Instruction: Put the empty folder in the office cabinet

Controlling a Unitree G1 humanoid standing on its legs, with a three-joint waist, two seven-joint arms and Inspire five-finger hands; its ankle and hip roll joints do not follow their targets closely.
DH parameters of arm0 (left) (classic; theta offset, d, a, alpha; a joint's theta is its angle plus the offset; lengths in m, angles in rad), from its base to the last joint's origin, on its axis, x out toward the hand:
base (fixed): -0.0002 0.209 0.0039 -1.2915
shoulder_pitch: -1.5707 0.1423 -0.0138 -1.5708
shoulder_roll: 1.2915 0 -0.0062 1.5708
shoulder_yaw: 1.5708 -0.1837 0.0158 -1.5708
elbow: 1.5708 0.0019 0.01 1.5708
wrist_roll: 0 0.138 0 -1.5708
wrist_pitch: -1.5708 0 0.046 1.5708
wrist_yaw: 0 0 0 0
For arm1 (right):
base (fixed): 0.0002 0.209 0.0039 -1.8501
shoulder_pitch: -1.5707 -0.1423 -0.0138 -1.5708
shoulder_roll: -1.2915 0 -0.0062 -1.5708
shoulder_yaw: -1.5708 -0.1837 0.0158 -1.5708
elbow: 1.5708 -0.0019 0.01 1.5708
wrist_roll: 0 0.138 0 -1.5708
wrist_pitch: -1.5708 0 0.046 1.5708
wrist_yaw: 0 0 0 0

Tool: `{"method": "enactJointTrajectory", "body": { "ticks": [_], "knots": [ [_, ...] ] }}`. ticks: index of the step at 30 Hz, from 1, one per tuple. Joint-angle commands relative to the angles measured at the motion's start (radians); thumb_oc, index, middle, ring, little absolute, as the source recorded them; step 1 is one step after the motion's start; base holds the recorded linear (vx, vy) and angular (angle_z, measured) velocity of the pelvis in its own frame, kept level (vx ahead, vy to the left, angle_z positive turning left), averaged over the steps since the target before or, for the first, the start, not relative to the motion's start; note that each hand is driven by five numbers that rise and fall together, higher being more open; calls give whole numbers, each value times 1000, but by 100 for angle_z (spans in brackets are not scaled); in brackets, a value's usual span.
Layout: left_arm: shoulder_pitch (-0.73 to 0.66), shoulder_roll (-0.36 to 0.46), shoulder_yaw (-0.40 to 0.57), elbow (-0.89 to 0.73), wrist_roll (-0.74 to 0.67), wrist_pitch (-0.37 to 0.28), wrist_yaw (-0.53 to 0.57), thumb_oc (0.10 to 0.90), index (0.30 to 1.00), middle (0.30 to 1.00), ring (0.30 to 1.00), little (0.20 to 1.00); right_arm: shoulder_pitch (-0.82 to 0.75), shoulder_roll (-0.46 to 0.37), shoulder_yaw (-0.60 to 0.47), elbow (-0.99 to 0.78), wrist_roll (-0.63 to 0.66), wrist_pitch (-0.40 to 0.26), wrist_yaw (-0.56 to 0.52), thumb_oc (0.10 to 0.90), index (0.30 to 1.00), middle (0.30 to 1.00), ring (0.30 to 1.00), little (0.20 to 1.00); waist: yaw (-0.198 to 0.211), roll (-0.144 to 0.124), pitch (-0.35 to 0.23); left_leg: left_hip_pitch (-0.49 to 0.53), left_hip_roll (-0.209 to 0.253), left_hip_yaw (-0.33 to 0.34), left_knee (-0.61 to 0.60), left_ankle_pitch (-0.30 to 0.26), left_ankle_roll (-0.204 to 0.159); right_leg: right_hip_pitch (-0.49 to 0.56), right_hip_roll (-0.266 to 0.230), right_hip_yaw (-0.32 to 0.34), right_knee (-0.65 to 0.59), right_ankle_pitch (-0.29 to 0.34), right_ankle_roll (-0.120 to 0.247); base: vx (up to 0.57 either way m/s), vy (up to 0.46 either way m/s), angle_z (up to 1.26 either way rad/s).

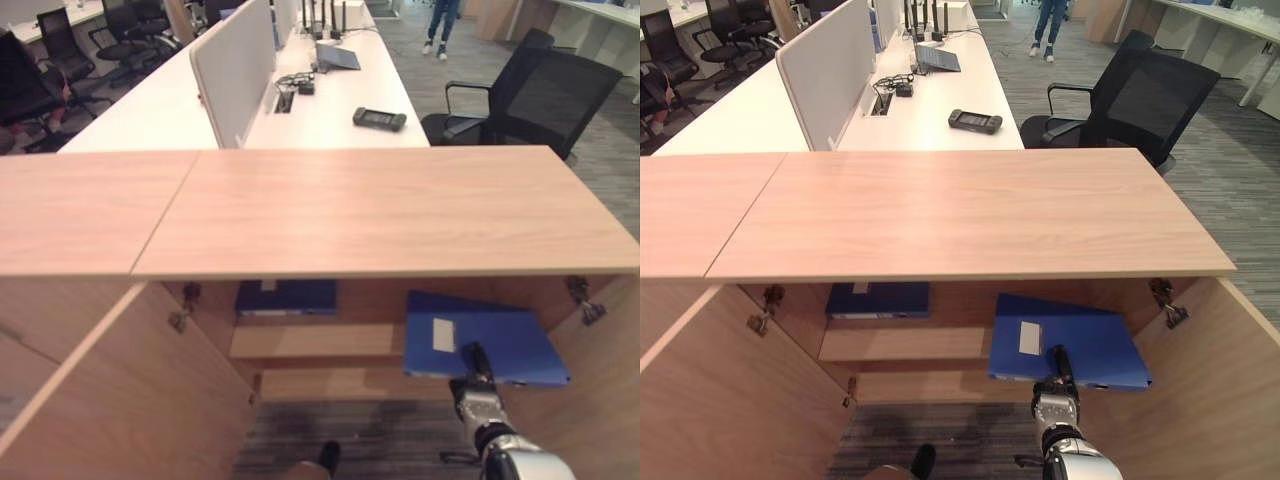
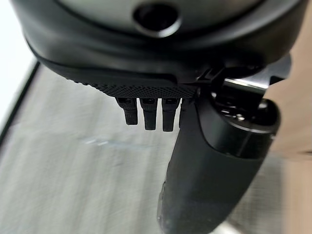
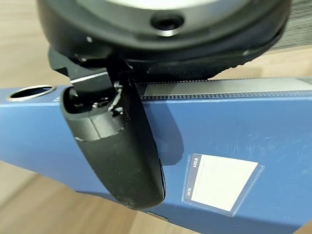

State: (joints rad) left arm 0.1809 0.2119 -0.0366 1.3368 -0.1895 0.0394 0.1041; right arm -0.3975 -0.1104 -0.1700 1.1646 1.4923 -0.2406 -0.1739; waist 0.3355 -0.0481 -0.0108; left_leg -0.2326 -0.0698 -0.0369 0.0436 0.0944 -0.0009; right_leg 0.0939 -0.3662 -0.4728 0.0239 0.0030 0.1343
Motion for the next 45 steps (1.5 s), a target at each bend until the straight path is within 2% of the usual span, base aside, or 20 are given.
{"method": "enactJointTrajectory", "body": {
  "ticks": [1, 3, 4, 5, 7, 8, 9, 10, 11, 12, 13, 15, 18, 19, 20, 26, 29, 36, 41, 45],
  "knots": [
    [47, 37, -48, 52, 33, 4, 30, 800, 900, 900, 900, 900, -68, -52, 10, -123, -62, -20, 59, 400, 300, 300, 300, 300, 23, 11, -34, 97, 16, -33, -129, -45, -21, 53, -13, -10, 30, -45, 103, 121, 179, -32],
    [47, 40, -48, 47, 35, 4, 29, 800, 900, 900, 900, 900, -60, -49, 9, -125, -64, -20, 56, 400, 300, 300, 300, 300, 20, 5, -36, 102, 5, -28, -130, -52, -13, 49, -28, -9, 35, -32, 110, 88, 156, -27],
    [50, 45, -49, 35, 43, 7, 30, 800, 900, 900, 900, 900, -43, -40, 10, -135, -73, -24, 49, 400, 300, 300, 300, 300, 16, -2, -37, 109, -25, -26, -129, -66, 5, 46, -62, -17, 47, -13, 125, 123, 226, -27],
    [50, 45, -49, 35, 43, 7, 30, 800, 900, 900, 900, 900, -43, -40, 10, -136, -73, -24, 49, 400, 300, 300, 300, 300, 16, -3, -38, 109, -26, -26, -129, -66, 5, 46, -62, -17, 48, -13, 125, 146, 282, -18],
    [58, 47, -45, 25, 61, 13, 27, 800, 900, 900, 900, 900, -27, -27, 10, -167, -85, -32, 37, 400, 300, 300, 300, 300, 12, -3, -27, 136, -65, -27, -126, -88, 36, 21, -136, -18, 150, 21, 128, 144, 193, -4],
    [58, 46, -44, 25, 61, 13, 28, 800, 900, 900, 900, 900, -27, -27, 11, -167, -85, -32, 36, 400, 300, 300, 300, 300, 12, -10, -30, 144, -65, -33, -129, -103, 29, 26, -135, -7, 152, 3, 128, 176, 174, 9],
    [71, 44, -42, 28, 78, 17, 20, 800, 900, 900, 900, 900, -12, -14, 13, -182, -79, -34, 36, 400, 300, 300, 300, 300, 6, -6, -14, 178, -90, -36, -130, -118, 51, 10, -187, 3, 250, 34, 128, 137, 97, 13],
    [71, 44, -42, 27, 78, 17, 20, 800, 900, 900, 900, 900, -12, -14, 13, -183, -79, -34, 36, 400, 300, 300, 300, 300, 7, -7, -13, 178, -91, -35, -130, -118, 52, 9, -189, 4, 254, 32, 128, 118, 237, 10],
    [84, 44, -37, 33, 95, 23, 13, 800, 900, 900, 900, 900, -2, -4, 32, -195, -94, -32, 37, 400, 300, 300, 300, 300, 4, -6, 7, 201, -99, -24, -131, -129, 66, -29, -226, 1, 331, 79, 125, 47, 98, 1],
    [84, 44, -37, 33, 95, 23, 13, 800, 900, 900, 900, 900, -2, -3, 33, -196, -94, -32, 37, 400, 300, 300, 300, 300, 6, -8, 8, 201, -100, -22, -131, -130, 66, -33, -229, 5, 336, 77, 125, 15, 92, -9],
    [90, 42, -36, 34, 99, 25, 10, 800, 900, 900, 900, 900, -6, 0, 43, -210, -101, -31, 36, 400, 300, 300, 300, 300, 2, -2, 30, 205, -86, -6, -131, -136, 69, -93, -222, -8, 357, 80, 119, -71, -31, -14],
    [90, 43, -38, 28, 88, 23, 9, 800, 900, 900, 900, 900, -19, -7, 49, -229, -106, -32, 36, 400, 300, 300, 300, 300, -10, 17, 59, 207, -57, 9, -131, -134, 62, -181, -159, -16, 332, 48, 113, -113, -82, -22],
    [84, 53, -52, -6, 56, 12, 10, 800, 900, 900, 900, 900, -78, -31, 59, -225, -95, -43, 36, 400, 300, 300, 300, 300, -25, 46, 113, 239, -43, 24, -131, -131, 62, -316, -98, -15, 304, 75, 118, -67, -57, -16],
    [81, 52, -52, -7, 55, 13, 9, 800, 900, 900, 900, 900, -85, -34, 58, -220, -94, -43, 37, 400, 300, 300, 300, 300, -18, 48, 118, 240, -42, 30, -131, -132, 62, -320, -95, -7, 306, 76, 118, 104, -106, -14],
    [93, 51, -61, -36, 67, 12, 3, 800, 900, 900, 900, 900, -87, -48, 53, -209, -93, -39, 31, 400, 300, 300, 300, 300, -7, 28, 126, 253, -61, 14, -118, -145, 63, -280, -87, 4, 236, 86, 121, 144, -103, 2],
    [84, 41, -72, -19, 74, 15, 0, 800, 900, 900, 900, 900, -130, -121, 57, -184, -129, -30, 17, 400, 300, 300, 300, 300, 12, 30, 118, 211, -66, -4, -64, -173, 68, -324, -131, 17, 302, 63, 118, 49, -58, 27],
    [80, 40, -83, -2, 90, 22, -5, 800, 900, 900, 900, 900, -139, -146, 83, -188, -161, -12, 20, 400, 300, 300, 300, 300, 14, 13, 114, 178, -70, -26, -41, -186, 67, -337, -156, 13, 342, 35, 115, 22, -89, 14],
    [68, 55, -120, -23, 95, 19, -7, 800, 900, 900, 900, 900, -184, -189, 124, -164, -221, 21, 12, 400, 300, 300, 300, 300, 10, 2, 124, 123, -56, -60, -45, -174, 57, -384, -159, -1, 372, 11, 112, -21, -87, 18],
    [35, 81, -178, -62, 78, 10, -7, 800, 900, 900, 900, 900, -300, -264, 160, -127, -247, 36, 11, 400, 300, 300, 300, 300, 15, 6, 168, 54, -39, -84, -53, -148, 47, -455, -151, -2, 396, -1, 109, -92, -92, 16],
    [9, 98, -236, -125, 43, 5, -7, 800, 900, 900, 900, 900, -400, -310, 177, -141, -228, 14, -3, 400, 300, 300, 300, 300, 21, 18, 226, -16, -41, -96, -37, -138, 43, -533, -157, 17, 434, -11, 107, -105, -81, 8]
  ]
}}
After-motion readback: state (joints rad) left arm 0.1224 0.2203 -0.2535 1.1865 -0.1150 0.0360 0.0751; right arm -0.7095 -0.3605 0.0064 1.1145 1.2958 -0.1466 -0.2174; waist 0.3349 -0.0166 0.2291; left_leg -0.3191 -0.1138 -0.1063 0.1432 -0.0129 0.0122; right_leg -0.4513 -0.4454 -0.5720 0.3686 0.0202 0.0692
